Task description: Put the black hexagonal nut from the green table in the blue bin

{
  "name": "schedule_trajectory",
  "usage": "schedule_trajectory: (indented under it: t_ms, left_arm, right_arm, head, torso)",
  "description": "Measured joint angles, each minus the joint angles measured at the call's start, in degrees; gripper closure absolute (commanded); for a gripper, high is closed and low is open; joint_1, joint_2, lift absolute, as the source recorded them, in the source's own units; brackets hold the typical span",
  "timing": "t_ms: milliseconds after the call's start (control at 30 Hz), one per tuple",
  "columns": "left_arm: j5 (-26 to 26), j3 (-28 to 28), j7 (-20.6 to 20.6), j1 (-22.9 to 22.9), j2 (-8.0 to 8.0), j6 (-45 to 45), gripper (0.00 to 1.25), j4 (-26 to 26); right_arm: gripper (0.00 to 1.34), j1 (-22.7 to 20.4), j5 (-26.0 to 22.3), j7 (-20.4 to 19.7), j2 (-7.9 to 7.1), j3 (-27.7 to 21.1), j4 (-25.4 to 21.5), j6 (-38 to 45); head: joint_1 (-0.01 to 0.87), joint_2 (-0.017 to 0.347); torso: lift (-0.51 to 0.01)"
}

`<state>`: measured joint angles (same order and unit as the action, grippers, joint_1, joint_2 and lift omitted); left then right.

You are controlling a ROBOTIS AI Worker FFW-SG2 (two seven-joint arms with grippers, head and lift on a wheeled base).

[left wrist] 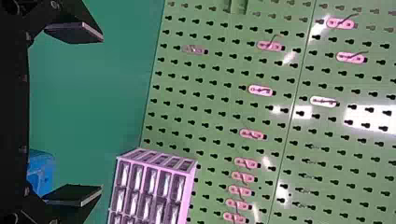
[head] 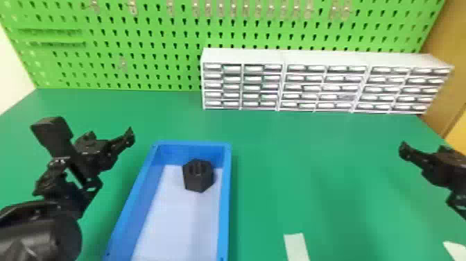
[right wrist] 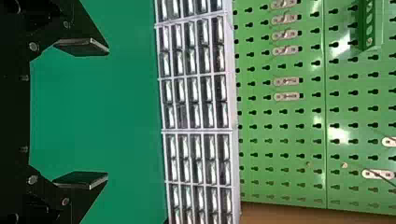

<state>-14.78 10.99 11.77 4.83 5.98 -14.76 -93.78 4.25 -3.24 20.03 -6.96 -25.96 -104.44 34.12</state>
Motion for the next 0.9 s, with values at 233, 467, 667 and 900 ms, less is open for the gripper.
schedule_trajectory:
  t_ms: [233, 467, 667, 900]
  left_arm:
    - [0.0, 0.0, 0.0, 0.0, 0.00, 0.0, 0.14, 0.0]
    - [0.0, -0.1, 0.0, 0.0, 0.00, 0.0, 0.14, 0.0]
    - [0.0, -0.1, 0.0, 0.0, 0.00, 0.0, 0.14, 0.0]
    - [0.0, -0.1, 0.0, -0.1, 0.00, 0.0, 0.14, 0.0]
  right_arm:
    - [0.33, 0.3, -5.7, 1.1, -0.12, -0.2, 3.9, -5.7]
    - [0.33, 1.3, -11.5, 3.6, -1.23, -0.4, 8.3, -10.3]
    - [0.33, 1.7, -11.5, 3.6, -1.43, -0.5, 8.7, -10.7]
    - [0.33, 1.8, -11.4, 3.6, -1.42, -0.2, 8.8, -10.7]
  head:
    - [0.666, 0.032]
    - [0.666, 0.032]
    - [0.666, 0.032]
    - [0.666, 0.032]
  torso:
    - [-0.100]
    - [-0.100]
    - [-0.100]
    - [-0.100]
